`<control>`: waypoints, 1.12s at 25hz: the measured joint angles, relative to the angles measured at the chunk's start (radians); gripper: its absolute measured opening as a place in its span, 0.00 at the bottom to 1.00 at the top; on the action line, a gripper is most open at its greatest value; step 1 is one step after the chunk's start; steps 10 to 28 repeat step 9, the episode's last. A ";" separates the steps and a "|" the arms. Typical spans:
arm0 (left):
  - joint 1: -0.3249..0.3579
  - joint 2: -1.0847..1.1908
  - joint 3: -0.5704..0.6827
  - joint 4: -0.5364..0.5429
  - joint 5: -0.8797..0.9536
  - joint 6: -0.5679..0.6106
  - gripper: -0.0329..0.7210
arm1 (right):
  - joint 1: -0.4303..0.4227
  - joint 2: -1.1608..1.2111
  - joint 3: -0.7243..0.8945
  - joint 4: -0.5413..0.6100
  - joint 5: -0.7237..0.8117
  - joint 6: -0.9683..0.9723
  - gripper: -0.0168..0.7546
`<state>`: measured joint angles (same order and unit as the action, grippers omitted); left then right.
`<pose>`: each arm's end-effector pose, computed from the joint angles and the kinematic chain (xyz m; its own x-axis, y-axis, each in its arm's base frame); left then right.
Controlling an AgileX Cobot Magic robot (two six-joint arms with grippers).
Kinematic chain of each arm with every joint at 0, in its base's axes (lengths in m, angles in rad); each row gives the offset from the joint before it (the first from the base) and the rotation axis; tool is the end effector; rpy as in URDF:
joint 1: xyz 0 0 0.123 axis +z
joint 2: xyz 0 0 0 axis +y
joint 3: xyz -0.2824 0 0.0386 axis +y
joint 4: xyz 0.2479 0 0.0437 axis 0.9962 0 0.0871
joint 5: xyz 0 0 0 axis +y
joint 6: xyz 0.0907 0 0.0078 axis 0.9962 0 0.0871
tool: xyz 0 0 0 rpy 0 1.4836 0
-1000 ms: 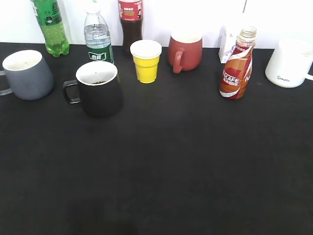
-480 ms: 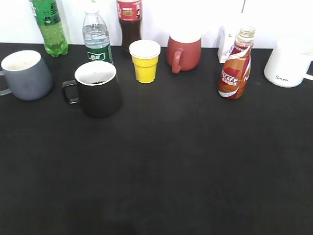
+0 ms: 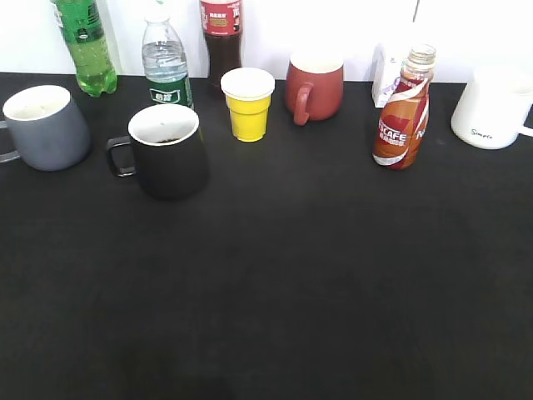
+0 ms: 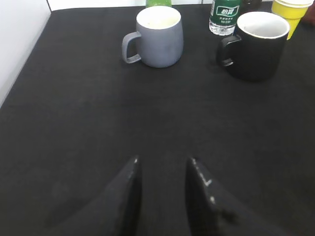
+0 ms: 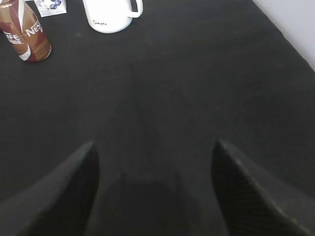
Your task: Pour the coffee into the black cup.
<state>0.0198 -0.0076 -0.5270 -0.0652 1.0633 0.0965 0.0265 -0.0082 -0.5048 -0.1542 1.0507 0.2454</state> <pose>-0.0094 -0.0054 0.2845 -0.4235 0.0563 -0.9042 0.0593 0.9977 0.0343 -0.0065 -0.0123 0.2800 -0.4088 0.1552 -0.8993 0.1648 0.9818 0.0946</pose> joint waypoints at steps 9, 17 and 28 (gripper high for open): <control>0.000 0.000 0.000 0.000 0.000 0.000 0.36 | 0.000 0.000 0.000 0.000 0.000 0.000 0.75; 0.000 0.000 0.000 0.000 0.000 0.000 0.36 | 0.000 0.000 0.000 0.000 0.000 0.000 0.75; 0.000 0.000 0.000 0.000 0.000 0.000 0.36 | 0.000 0.000 0.000 0.000 0.000 0.000 0.75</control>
